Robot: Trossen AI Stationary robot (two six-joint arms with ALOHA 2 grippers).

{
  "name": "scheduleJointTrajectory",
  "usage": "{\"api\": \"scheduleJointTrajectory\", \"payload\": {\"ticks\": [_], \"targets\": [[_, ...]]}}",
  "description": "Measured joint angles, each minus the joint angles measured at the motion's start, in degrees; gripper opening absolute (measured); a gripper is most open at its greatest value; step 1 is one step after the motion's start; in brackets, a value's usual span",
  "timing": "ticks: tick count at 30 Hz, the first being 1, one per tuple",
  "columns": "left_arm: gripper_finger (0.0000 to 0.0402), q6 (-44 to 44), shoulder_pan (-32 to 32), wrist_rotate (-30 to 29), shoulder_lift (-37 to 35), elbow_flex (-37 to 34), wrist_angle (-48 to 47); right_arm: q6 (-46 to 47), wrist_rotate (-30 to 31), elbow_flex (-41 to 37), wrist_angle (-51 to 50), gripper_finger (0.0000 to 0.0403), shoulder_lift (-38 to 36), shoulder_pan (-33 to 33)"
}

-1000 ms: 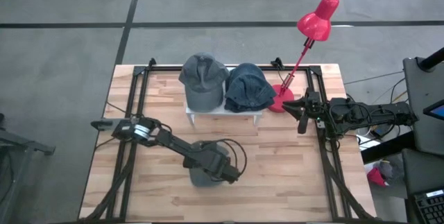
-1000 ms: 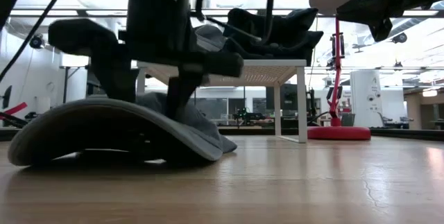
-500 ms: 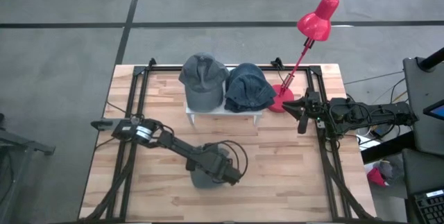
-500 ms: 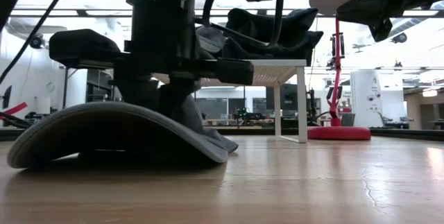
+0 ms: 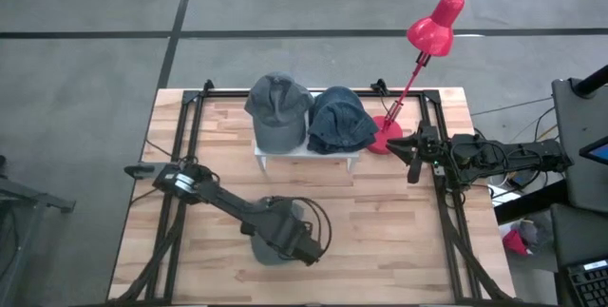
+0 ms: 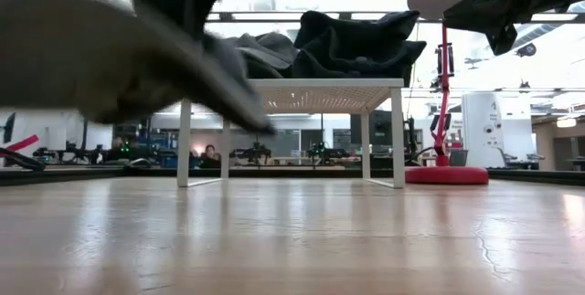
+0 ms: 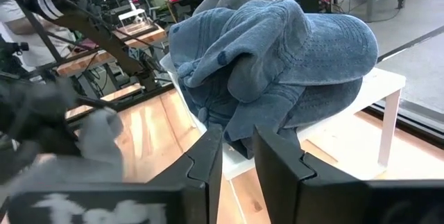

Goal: Pick & Place hat
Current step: Stack the gray cap on the other gray cap on the shelf

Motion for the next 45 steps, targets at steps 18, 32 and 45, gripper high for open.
{"api": "scheduleJointTrajectory", "payload": {"ticks": [18, 32, 45], "targets": [[0.0008, 6.0, -3.4, -9.0, -4.5, 17.6, -0.2, 0.0, 0.0, 0.0, -1.3, 0.0084, 0.0, 0.0], [0.0007, 14.0, -6.3, -30.9, -18.0, 17.6, -0.3, 0.0, 0.0, 0.0, -1.4, 0.0076, 0.0, 0.0], [0.0007, 37.0, -0.8, -47.2, -28.9, 17.7, -0.3, 0.0, 0.0, 0.0, -1.7, 0.0078, 0.0, 0.0]]}}
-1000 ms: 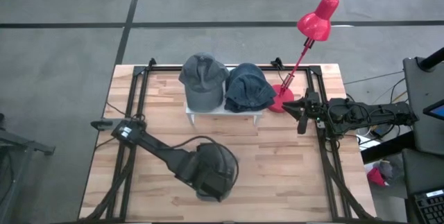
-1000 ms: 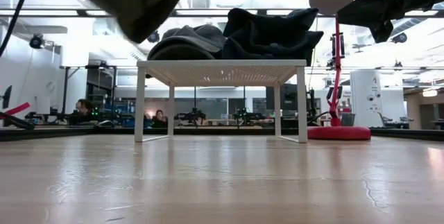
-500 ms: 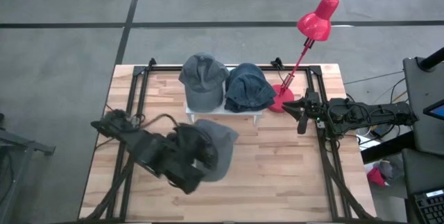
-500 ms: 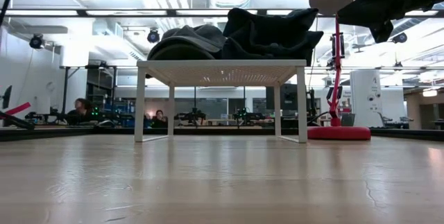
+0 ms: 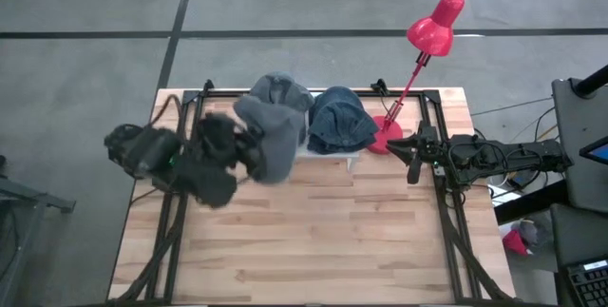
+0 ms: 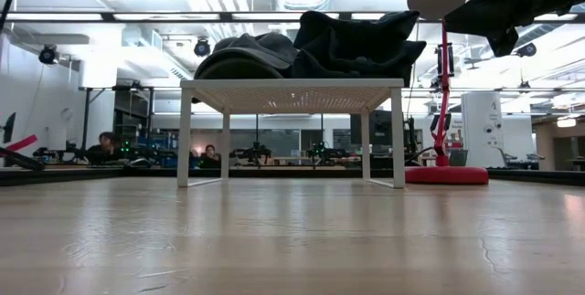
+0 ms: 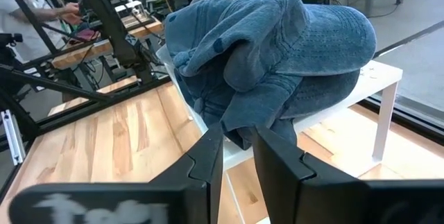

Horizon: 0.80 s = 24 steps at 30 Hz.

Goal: Pick & Place hat
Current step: Stack the gray cap on the other gray cap on the shelf

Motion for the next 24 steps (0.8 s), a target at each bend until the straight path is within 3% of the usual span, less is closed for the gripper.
{"api": "scheduleJointTrajectory", "payload": {"ticks": [4, 12, 24], "targets": [[0.0007, 6.3, 6.6, 0.2, -0.5, 0.0, 0.0, 0.1, 0.0, 0.0, 0.0, 0.0084, 0.0, 0.0], [0.0007, 10.3, 21.7, 11.5, 2.8, 0.0, 0.0, 0.2, 0.0, 0.0, -0.4, 0.0088, 0.0, 0.0], [0.0007, 14.6, 29.2, 14.8, 9.9, -0.1, 0.0, 0.2, 0.0, 0.0, -0.8, 0.0068, 0.0, 0.0]]}}
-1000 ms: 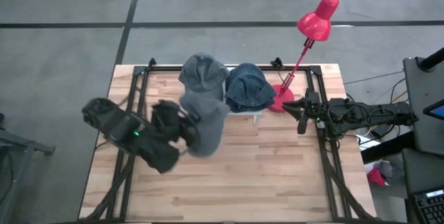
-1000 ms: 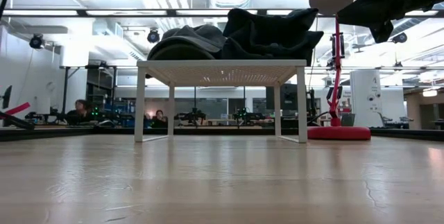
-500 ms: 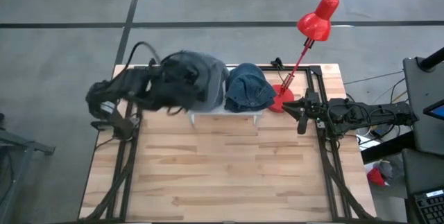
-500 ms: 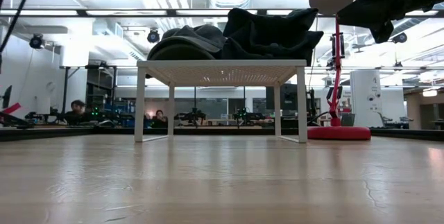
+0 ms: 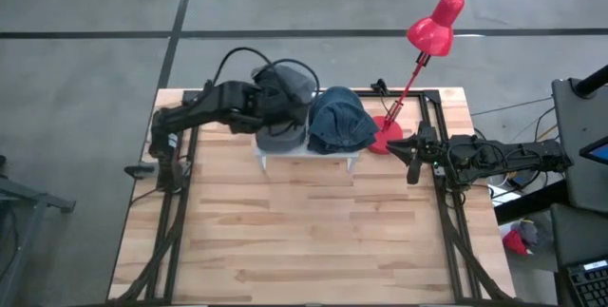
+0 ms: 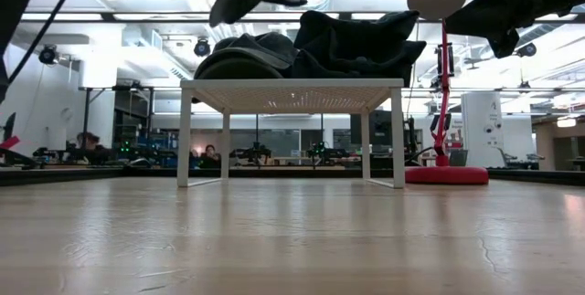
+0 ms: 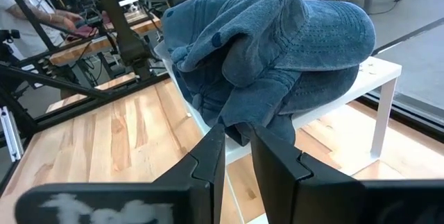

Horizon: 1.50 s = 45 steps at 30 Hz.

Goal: Pick & Place hat
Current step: Stack the gray cap on the other gray cap on the shelf

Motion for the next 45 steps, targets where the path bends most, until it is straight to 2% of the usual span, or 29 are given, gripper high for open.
{"api": "scheduleJointTrajectory", "payload": {"ticks": [7, 17, 26, 33, 40, 45], "targets": [[0.0007, -1.2, 1.5, 2.8, 1.8, -0.2, 0.1, 0.0, 0.0, 0.0, 0.0, 0.0078, 0.0, 0.0], [0.0007, -4.1, 2.6, 4.9, 1.8, -6.7, 0.0, 0.0, 0.0, 0.0, 0.0, 0.0089, 0.0, 0.0], [0.0007, -9.1, 2.7, 6.5, 1.7, -10.3, 0.0, 0.0, 0.0, 0.0, 0.0, 0.0076, 0.0, 0.0], [0.0038, -11.6, 3.1, 7.8, 1.7, -10.3, 0.1, 0.0, 0.0, 0.0, 0.0, 0.0068, 0.0, 0.0], [0.0047, -11.5, 3.1, 8.4, 1.7, -10.1, 1.4, 0.0, 0.0, 0.0, 0.0, 0.008, 0.0, 0.0], [0.0071, -11.3, 3.1, 8.4, 1.4, -10.0, 1.5, 0.0, 0.0, 0.0, 0.0, 0.0087, 0.0, 0.0]]}}
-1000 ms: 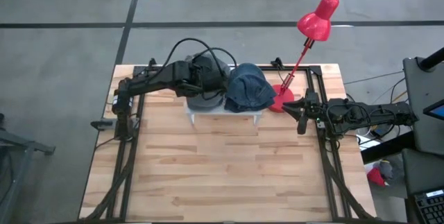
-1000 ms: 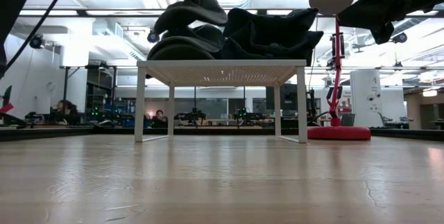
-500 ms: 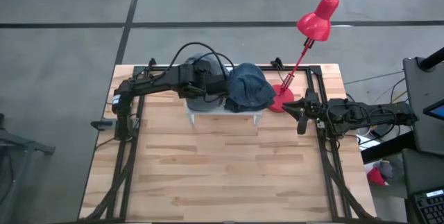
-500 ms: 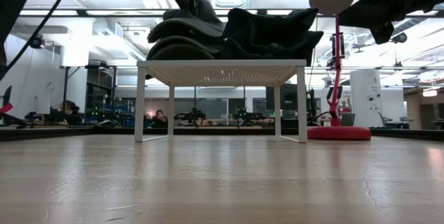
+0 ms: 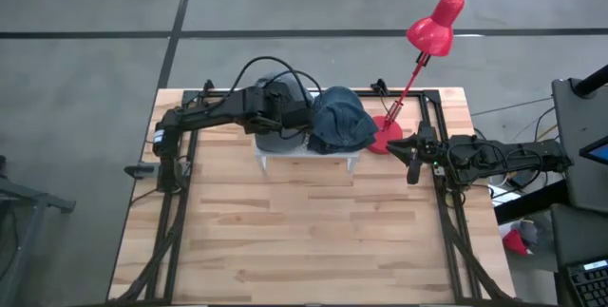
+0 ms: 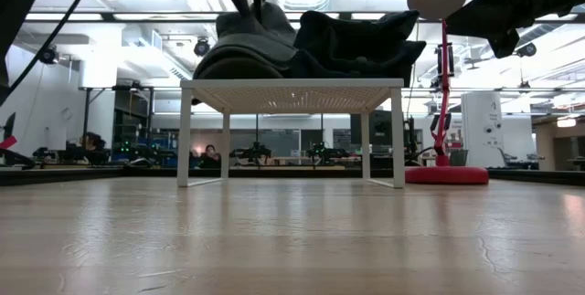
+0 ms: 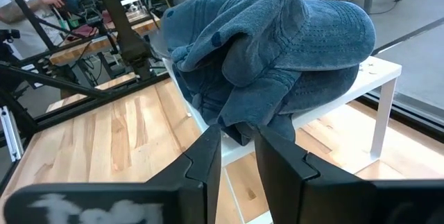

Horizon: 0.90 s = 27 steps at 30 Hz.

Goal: Pick & Place hat
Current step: Stack the gray cap on the other gray cap on the shelf

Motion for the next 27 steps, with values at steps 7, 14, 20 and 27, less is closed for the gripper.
{"api": "scheduleJointTrajectory", "payload": {"ticks": [7, 14, 20, 27], "targets": [[0.0124, 0.1, 0.0, -0.6, -0.3, 0.8, 0.0, 0.0, 0.0, 0.0, 0.0, 0.0086, 0.0, 0.0], [0.0159, 2.6, 0.0, -1.7, -0.4, 4.8, 0.0, 0.0, 0.0, 0.0, 0.0, 0.0072, 0.0, 0.0], [0.016, 5.5, -0.1, -2.2, -0.4, 9.8, 0.0, 0.0, 0.0, 0.0, 0.0, 0.007, 0.0, 0.0], [0.0161, 6.4, -0.6, -2.9, -2.9, 10.2, 0.5, 0.0, 0.0, 0.0, 0.0, 0.0082, 0.0, 0.0]]}}
